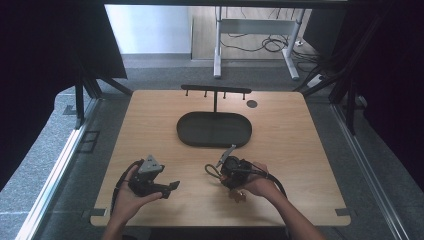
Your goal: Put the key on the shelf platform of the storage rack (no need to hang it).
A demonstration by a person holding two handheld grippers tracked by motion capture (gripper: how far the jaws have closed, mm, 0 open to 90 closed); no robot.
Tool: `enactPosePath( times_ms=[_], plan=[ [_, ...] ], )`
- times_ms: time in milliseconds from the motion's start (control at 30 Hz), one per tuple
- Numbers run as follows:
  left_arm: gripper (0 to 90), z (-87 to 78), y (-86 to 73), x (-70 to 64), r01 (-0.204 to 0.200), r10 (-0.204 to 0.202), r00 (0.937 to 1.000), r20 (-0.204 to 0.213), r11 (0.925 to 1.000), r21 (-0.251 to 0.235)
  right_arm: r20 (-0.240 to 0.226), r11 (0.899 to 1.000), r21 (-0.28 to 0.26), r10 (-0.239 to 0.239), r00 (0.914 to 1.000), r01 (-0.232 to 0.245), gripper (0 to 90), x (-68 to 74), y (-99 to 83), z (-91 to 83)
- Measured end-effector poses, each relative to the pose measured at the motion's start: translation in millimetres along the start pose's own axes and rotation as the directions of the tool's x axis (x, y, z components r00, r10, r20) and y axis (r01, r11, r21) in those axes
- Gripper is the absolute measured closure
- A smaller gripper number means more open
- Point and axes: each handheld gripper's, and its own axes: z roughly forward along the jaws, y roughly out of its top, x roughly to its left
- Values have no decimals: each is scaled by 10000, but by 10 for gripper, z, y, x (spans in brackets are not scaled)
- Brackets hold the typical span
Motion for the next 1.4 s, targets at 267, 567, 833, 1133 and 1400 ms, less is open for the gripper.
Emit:
enactPosePath(
  times_ms=[267, 567, 833, 1133, 1400],
  plan=[
    [219, -2, 0, -3, 23, -23, 10000, -12, 10000, -1, 327, 9994, -336, 56, 9995, -45, 661, -44, -23, -234],
    [219, 0, 0, -5, 23, -23, 10000, -10, 10000, 4, 445, 9981, -608, 122, 9989, -95, 661, -72, -4, -380],
    [219, -2, 2, -4, -40, 40, 10000, -9, 10000, -14, 574, 9976, -696, -3, 9984, 43, 661, -83, 31, -456],
    [219, -5, 4, -5, -66, 66, 10000, -10, 10000, -23, 657, 9974, -725, 5, 9978, 43, 661, -108, 51, -496],
    [220, 2, 3, -4, -70, 70, 10000, -5, 10000, 5, 739, 9973, -734, 40, 9973, 15, 661, -143, 79, -530]
  ],
)
